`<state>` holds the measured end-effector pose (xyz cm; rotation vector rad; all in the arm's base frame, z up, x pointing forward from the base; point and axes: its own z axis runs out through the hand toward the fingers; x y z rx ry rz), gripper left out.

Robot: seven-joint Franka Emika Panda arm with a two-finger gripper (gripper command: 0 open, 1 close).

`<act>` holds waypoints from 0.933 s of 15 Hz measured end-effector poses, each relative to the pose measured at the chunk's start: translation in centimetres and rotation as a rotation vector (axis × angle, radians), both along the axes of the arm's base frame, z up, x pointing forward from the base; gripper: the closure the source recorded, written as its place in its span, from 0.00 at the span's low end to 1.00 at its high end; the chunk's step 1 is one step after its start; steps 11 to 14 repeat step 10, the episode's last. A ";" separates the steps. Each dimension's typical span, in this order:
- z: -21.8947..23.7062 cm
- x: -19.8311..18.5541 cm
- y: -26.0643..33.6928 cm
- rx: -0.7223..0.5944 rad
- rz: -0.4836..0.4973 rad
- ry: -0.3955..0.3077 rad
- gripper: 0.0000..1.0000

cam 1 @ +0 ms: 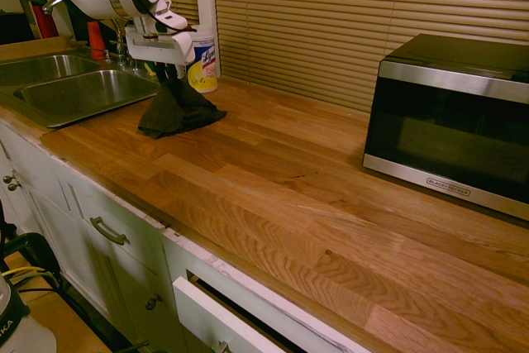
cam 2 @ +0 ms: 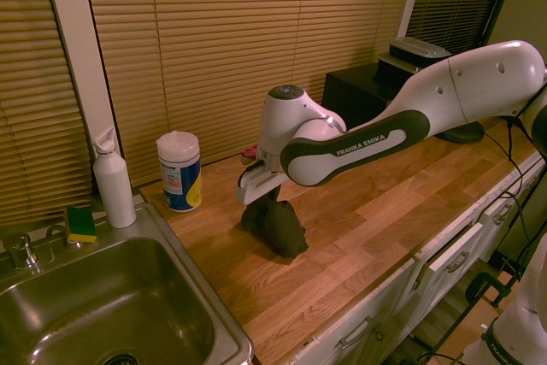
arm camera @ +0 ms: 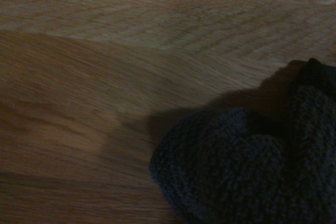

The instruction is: Clear the spill

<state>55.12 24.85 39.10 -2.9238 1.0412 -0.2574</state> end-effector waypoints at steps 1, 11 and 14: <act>0.0 0.0 0.0 0.000 0.000 -0.001 0.00; 6.3 -2.4 1.1 -0.027 -0.028 -0.080 0.00; 6.3 -2.4 1.1 -0.027 -0.028 -0.080 0.00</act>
